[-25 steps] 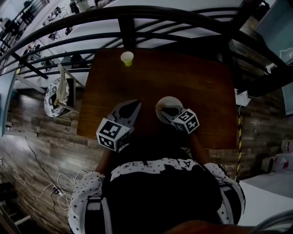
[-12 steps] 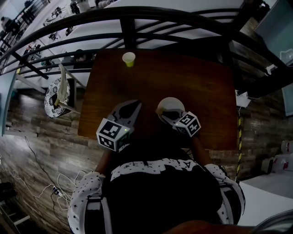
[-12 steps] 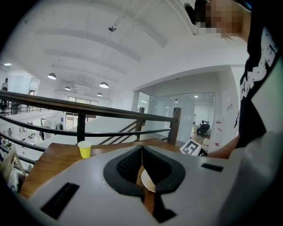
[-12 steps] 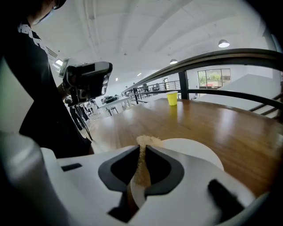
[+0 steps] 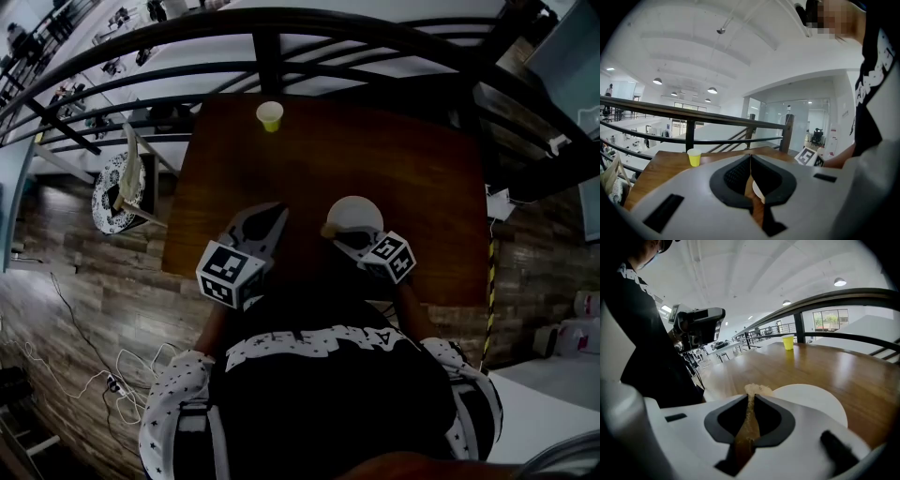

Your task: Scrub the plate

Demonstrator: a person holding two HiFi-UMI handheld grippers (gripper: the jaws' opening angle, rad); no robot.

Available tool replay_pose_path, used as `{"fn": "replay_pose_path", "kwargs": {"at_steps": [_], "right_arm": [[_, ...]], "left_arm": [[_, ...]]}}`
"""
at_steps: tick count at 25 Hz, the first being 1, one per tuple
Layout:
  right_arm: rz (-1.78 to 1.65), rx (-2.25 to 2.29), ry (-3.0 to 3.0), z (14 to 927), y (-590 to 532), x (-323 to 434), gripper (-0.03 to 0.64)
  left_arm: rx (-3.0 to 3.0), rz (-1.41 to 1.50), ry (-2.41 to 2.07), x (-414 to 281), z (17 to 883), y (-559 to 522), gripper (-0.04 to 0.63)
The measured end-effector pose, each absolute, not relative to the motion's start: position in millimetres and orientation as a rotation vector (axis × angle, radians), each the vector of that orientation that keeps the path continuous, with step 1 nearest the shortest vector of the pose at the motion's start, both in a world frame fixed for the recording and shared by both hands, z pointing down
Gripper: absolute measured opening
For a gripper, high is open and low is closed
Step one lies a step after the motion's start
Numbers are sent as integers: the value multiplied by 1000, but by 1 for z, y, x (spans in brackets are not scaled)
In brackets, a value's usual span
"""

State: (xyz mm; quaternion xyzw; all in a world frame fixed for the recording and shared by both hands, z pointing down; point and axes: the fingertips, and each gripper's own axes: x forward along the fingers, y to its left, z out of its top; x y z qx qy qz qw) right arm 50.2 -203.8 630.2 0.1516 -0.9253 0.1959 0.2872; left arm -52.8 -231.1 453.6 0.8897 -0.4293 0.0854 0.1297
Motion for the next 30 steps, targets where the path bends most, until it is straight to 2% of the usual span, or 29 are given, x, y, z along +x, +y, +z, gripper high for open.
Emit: {"fn": "replay_pose_path", "kwargs": {"at_steps": [6,14,21,24,30], "right_arm": [[541,444,-2449,628,-196,46,49],[581,456,-2444,620,-184,60,49],[671,684,-2658,584,-231,68,49],[603,781,-2794,558,-259,69,49],[452,827,-2610,579,-288,72,49]], "left_arm": [[2581,222,-1232,-70,457,-237,14],[2609,242,-1216,-61,450,-253,14],[2579,261,-1227,-64,460,-240,14],[2570,262,-1239,-60,460,-235,14],[2541,260,-1295,-69,459,-227,14]]}}
